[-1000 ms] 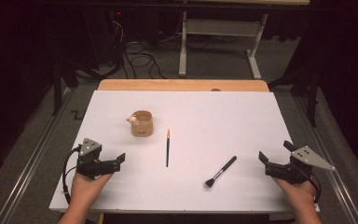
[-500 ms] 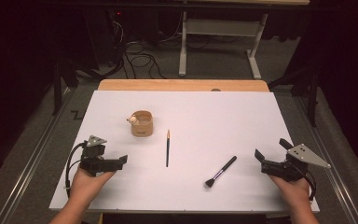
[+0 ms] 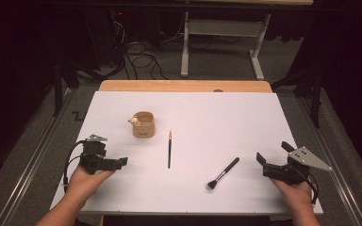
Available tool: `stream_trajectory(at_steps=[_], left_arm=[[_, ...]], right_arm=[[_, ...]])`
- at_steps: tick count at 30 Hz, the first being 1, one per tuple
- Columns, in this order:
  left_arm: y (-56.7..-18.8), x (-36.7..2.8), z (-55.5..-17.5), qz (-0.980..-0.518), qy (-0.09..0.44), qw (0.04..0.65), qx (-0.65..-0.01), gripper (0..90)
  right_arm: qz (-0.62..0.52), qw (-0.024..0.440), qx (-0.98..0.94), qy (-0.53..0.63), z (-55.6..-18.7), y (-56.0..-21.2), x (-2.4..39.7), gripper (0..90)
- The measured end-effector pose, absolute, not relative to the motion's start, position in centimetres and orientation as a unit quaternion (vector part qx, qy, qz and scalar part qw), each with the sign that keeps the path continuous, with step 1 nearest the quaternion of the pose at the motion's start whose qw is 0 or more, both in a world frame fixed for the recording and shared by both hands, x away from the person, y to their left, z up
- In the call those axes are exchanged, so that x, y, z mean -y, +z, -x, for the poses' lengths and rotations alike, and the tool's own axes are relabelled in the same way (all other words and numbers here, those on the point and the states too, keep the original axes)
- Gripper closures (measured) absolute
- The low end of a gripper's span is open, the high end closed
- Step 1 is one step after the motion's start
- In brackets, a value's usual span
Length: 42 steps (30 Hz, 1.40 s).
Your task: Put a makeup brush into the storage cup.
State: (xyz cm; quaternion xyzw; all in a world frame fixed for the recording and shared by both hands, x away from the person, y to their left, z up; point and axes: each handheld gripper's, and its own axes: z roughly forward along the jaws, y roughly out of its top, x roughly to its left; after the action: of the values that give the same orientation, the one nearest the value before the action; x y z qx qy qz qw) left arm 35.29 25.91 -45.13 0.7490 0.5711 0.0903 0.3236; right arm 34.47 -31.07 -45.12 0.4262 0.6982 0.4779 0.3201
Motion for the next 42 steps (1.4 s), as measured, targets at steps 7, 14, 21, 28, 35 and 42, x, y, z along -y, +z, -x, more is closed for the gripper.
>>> stream_trajectory(at_steps=[7,14,21,28,35,42], left_arm=[[-45.1,-26.3,-36.0,-0.75,0.081,0.312,-0.578,9.5],[-45.1,-25.9,-36.1,-0.759,0.076,0.303,-0.572,9.5],[-44.9,-25.8,-36.1,-0.759,0.068,0.303,-0.572,10.1],[-44.4,-24.9,-36.2,-0.768,0.059,0.296,-0.565,10.3],[-44.0,-24.7,-36.9,-0.771,0.037,0.271,-0.575,11.0],[-43.4,-24.2,-37.4,-0.774,0.031,0.246,-0.582,12.2]], right_arm=[[-0.425,0.319,-0.7,0.477,-34.6,-45.3,31.1,0.6],[-0.426,0.32,-0.697,0.479,-34.5,-45.2,31.2,0.7],[-0.425,0.32,-0.696,0.483,-34.5,-45.1,31.2,0.6],[-0.418,0.321,-0.699,0.483,-34.4,-45.0,30.8,0.6],[-0.42,0.318,-0.699,0.483,-34.5,-45.1,30.8,0.7],[-0.42,0.317,-0.699,0.484,-34.4,-45.1,30.8,0.6]])
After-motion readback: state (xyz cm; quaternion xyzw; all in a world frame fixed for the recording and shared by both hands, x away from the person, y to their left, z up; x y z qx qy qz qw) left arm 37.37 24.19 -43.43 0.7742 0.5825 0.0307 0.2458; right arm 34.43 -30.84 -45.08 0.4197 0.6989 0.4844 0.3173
